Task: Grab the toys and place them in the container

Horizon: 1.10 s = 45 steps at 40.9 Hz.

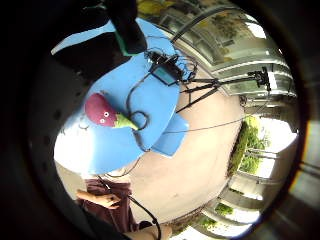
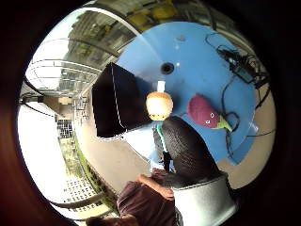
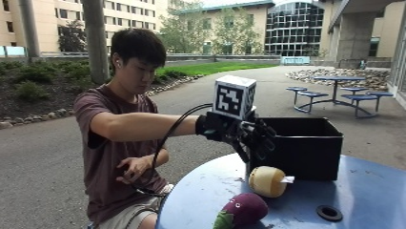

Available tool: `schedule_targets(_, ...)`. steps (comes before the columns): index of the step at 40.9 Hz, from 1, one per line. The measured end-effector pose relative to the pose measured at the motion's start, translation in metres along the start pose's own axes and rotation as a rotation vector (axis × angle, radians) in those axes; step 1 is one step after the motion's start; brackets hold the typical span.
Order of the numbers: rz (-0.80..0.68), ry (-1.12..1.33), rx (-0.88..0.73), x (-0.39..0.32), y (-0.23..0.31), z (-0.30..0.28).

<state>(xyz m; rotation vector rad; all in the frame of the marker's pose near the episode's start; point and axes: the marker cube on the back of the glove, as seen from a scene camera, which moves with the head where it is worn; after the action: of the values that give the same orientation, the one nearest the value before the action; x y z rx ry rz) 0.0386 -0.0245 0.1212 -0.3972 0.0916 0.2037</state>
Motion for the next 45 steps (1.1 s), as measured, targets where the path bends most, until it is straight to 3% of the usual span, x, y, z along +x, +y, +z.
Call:
schedule_targets(11, 0.002, 0.076, -0.219, -0.003, -0.01, 0.183)
schedule_targets(14, 0.001, 0.089, -0.174, -0.004, -0.01, 0.213)
schedule_targets(18, 0.0, 0.063, 0.038, -0.004, -0.015, 0.227)
schedule_targets(23, -0.022, -0.099, 0.172, 0.006, -0.03, 0.226)
schedule_targets(29, -0.019, -0.237, 0.122, 0.011, -0.047, 0.217)
schedule_targets(35, -0.028, -0.2, 0.093, 0.002, -0.056, 0.195)
schedule_targets(45, -0.072, -0.13, 0.188, -0.028, -0.058, 0.057)
